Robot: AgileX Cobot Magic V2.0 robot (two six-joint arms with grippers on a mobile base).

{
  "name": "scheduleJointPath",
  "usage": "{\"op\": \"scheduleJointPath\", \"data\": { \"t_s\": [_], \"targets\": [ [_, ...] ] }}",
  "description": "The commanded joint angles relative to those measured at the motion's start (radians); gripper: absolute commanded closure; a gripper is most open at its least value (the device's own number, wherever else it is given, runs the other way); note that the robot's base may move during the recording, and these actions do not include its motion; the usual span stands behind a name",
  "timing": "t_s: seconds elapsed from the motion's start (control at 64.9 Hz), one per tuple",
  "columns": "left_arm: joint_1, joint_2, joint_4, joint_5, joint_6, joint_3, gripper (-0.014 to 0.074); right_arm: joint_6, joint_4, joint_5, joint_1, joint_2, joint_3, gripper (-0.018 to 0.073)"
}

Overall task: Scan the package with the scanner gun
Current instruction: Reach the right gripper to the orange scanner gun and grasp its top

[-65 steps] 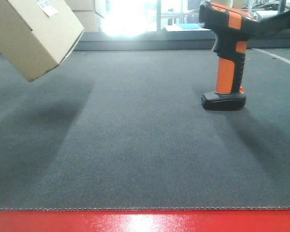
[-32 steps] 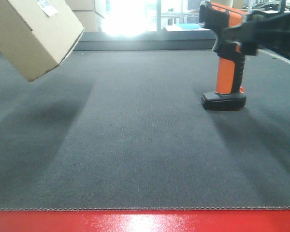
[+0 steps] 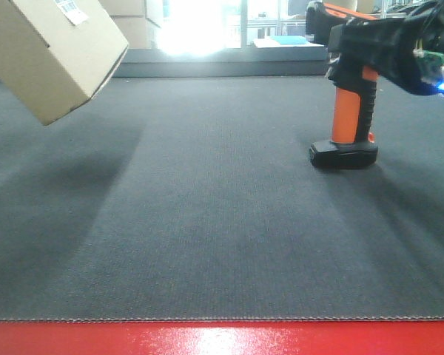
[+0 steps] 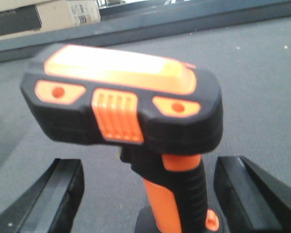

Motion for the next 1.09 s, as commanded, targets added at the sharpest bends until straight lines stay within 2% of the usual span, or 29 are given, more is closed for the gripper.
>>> {"op": "scheduleJointPath", "data": {
  "t_s": [0.0, 0.092, 0.555, 0.786, 1.079],
  "targets": [
    [-0.002, -0.008, -0.027, -0.008, 0.001, -0.002, 0.0707, -0.001, 0.005, -0.013, 0.002, 0.013, -0.005, 0.0075],
    [-0.002, -0.008, -0.027, -0.008, 0.001, -0.002, 0.0707, -0.001, 0.003, -0.013, 0.002, 0.025, -0.005, -0.0020],
    [-0.002, -0.008, -0.027, -0.008, 0.001, -0.002, 0.0707, -0.001, -0.006, -0.035, 0.002, 0.055, -0.055, -0.0009],
    [-0.002, -0.008, -0.027, -0.008, 0.001, -0.002, 0.0707, -0.001, 0.074, -0.044, 0.001, 0.101, -0.075, -0.0009],
    [-0.002, -0.008, -0.025, -0.008, 0.001, -0.002, 0.0707, -0.001, 0.073, -0.110, 0.001, 0.131, -0.076, -0.0009]
  ]
}}
